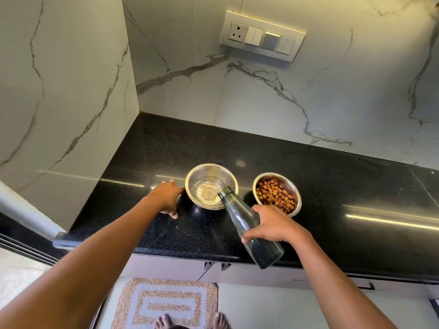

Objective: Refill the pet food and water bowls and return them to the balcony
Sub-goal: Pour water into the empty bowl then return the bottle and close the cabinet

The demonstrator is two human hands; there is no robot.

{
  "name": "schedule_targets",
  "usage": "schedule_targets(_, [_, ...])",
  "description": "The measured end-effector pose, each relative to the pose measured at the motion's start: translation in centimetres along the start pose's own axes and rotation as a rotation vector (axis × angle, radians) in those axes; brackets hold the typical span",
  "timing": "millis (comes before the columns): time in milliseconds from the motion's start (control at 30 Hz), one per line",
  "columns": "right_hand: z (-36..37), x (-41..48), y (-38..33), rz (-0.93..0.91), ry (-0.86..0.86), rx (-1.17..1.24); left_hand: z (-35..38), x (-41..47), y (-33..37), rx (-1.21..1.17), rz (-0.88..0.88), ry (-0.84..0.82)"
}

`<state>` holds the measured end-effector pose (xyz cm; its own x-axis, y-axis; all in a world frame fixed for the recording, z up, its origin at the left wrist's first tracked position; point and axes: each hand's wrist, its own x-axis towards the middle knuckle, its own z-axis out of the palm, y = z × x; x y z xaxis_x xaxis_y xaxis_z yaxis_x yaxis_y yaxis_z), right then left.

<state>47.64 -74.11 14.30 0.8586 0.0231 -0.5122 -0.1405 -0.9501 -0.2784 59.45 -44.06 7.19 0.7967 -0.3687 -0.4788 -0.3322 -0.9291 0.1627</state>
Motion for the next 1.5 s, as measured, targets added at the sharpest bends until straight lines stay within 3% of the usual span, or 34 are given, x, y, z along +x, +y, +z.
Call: schedule_targets(1500, [-0.60, -0.18, -0.11, 0.039, -0.088, 0.046, 0.72, 0.71, -0.33, 0.028, -0.010, 0.015])
